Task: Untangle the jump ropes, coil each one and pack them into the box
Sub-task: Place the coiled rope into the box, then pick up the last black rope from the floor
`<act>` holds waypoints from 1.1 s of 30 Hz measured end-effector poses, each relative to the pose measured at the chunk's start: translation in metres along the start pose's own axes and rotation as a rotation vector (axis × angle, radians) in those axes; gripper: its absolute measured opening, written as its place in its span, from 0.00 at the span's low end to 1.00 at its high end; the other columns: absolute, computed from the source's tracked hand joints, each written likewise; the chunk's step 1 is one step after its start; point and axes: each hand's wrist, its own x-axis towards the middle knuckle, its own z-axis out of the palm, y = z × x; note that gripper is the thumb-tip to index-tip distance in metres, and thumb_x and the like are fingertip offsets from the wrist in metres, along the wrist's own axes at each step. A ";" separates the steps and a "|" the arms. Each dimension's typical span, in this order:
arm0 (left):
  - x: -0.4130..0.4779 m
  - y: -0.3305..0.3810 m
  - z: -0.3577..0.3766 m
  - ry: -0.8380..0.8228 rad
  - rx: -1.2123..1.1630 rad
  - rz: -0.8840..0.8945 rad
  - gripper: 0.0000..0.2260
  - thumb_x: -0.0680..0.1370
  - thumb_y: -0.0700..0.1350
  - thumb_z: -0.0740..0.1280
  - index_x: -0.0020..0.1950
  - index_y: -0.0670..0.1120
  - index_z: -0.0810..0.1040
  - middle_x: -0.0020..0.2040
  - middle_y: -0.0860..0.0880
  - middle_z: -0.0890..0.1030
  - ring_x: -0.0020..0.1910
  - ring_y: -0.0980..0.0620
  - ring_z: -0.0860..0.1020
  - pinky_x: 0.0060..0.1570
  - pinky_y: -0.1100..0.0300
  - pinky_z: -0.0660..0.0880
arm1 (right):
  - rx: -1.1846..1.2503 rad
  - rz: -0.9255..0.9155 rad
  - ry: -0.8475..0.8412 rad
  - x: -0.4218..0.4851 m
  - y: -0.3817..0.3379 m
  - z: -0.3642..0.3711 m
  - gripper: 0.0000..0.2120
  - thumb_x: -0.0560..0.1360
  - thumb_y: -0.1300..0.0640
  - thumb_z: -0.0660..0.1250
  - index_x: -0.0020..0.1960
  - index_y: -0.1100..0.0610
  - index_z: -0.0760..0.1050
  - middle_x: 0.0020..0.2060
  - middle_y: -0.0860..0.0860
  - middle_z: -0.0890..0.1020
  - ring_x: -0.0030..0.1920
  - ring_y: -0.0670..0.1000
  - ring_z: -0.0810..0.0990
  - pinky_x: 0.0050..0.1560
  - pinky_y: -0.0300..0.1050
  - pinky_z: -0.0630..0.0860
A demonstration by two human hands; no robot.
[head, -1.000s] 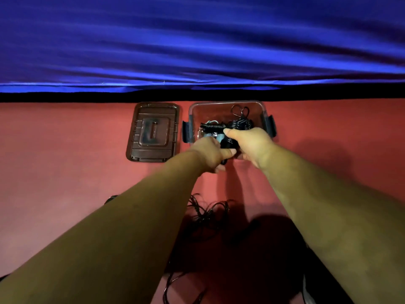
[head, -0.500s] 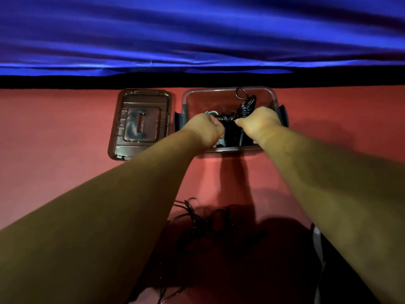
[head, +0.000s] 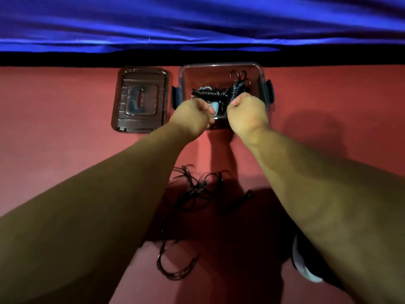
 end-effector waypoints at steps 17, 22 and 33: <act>-0.121 -0.169 0.060 -0.365 0.743 -0.304 0.41 0.71 0.53 0.78 0.80 0.50 0.63 0.68 0.41 0.75 0.64 0.38 0.79 0.63 0.47 0.78 | -0.367 0.208 -0.705 -0.168 0.123 0.084 0.23 0.78 0.59 0.66 0.73 0.58 0.72 0.71 0.59 0.75 0.71 0.61 0.76 0.70 0.52 0.75; -0.117 -0.190 0.074 -0.202 0.842 -0.174 0.31 0.73 0.42 0.70 0.75 0.52 0.66 0.70 0.39 0.71 0.66 0.34 0.75 0.63 0.43 0.76 | -0.585 -0.053 -0.676 -0.175 0.148 0.084 0.23 0.78 0.59 0.67 0.72 0.50 0.70 0.72 0.57 0.69 0.70 0.66 0.74 0.69 0.63 0.75; -0.094 -0.183 0.082 0.097 0.960 -0.071 0.30 0.75 0.46 0.68 0.76 0.47 0.63 0.71 0.40 0.66 0.68 0.38 0.69 0.66 0.46 0.69 | -0.333 -0.027 -0.690 -0.144 0.145 0.084 0.22 0.74 0.46 0.61 0.66 0.48 0.77 0.60 0.54 0.83 0.61 0.61 0.81 0.63 0.50 0.77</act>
